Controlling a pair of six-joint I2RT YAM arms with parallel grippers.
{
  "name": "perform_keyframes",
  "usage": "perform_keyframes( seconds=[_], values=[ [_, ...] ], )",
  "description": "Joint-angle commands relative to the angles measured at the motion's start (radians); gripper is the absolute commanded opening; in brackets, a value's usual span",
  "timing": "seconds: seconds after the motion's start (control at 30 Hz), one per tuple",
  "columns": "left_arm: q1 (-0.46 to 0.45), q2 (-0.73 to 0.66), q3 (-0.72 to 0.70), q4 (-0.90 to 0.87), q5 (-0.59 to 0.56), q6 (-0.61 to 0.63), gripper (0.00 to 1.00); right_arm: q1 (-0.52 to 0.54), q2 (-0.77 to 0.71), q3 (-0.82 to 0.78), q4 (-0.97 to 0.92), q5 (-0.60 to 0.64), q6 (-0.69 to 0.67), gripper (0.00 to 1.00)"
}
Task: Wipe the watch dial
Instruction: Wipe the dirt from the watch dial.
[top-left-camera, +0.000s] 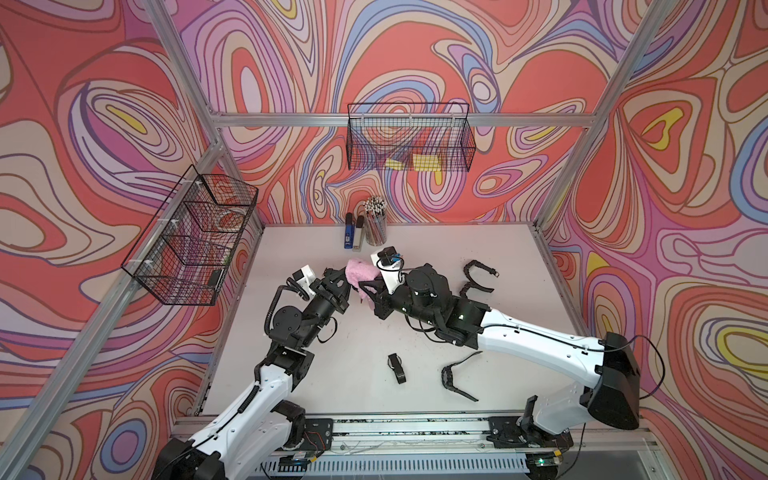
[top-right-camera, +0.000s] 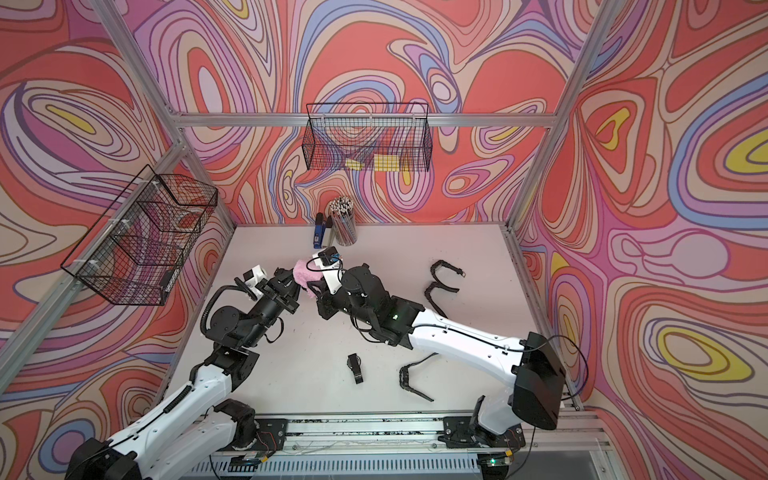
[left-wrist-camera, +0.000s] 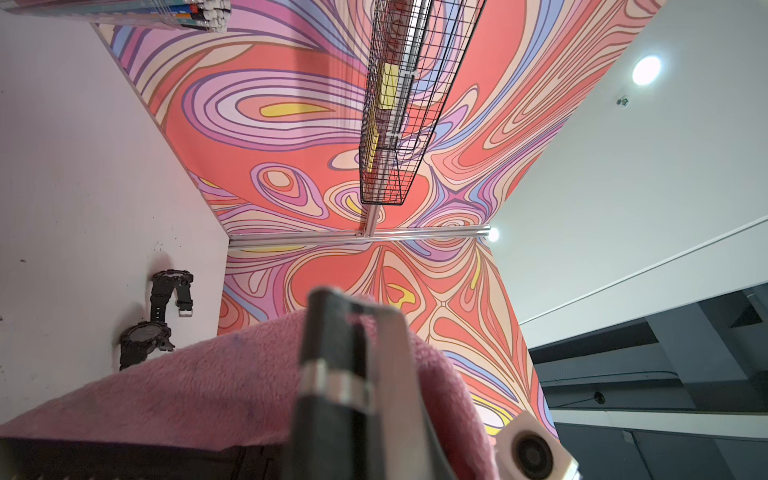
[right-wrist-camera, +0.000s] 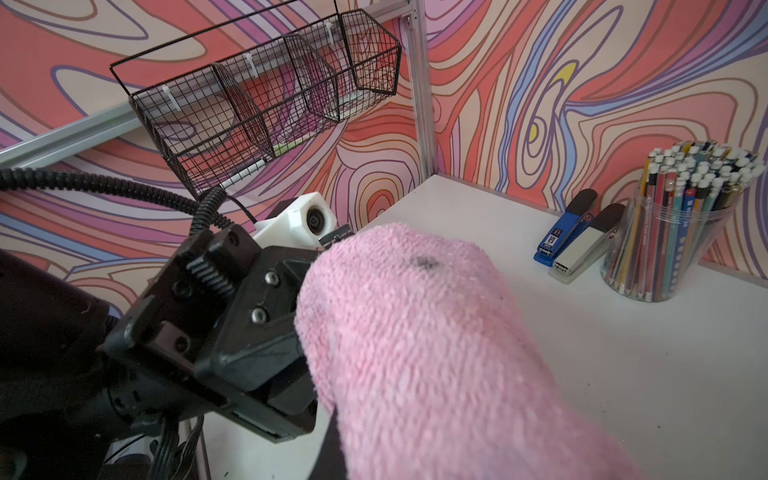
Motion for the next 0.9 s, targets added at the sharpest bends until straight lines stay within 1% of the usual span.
perform_keyframes(
  seconds=[0.0,0.13,0.27,0.43,0.57,0.87],
  values=[
    [-0.027,-0.015,0.025,0.15,0.113,-0.031,0.0,0.055,0.062,-0.001,-0.046,-0.074,-0.014,0.0],
    [-0.027,-0.015,0.031,0.151,0.118,-0.031,0.0,0.038,0.078,-0.002,-0.061,-0.029,-0.026,0.0],
    [-0.026,-0.014,0.035,0.15,0.125,-0.034,0.0,-0.036,0.081,-0.019,-0.026,-0.067,0.02,0.0],
    [-0.027,-0.014,0.042,0.136,0.131,-0.03,0.0,-0.095,0.098,0.017,-0.038,-0.101,0.026,0.0],
    [-0.026,-0.009,0.042,0.153,0.128,-0.038,0.0,-0.102,0.096,0.014,-0.057,-0.101,0.027,0.0],
    [-0.025,-0.001,0.062,0.176,0.122,-0.041,0.0,-0.109,0.018,-0.116,-0.06,-0.077,0.074,0.0]
  ],
)
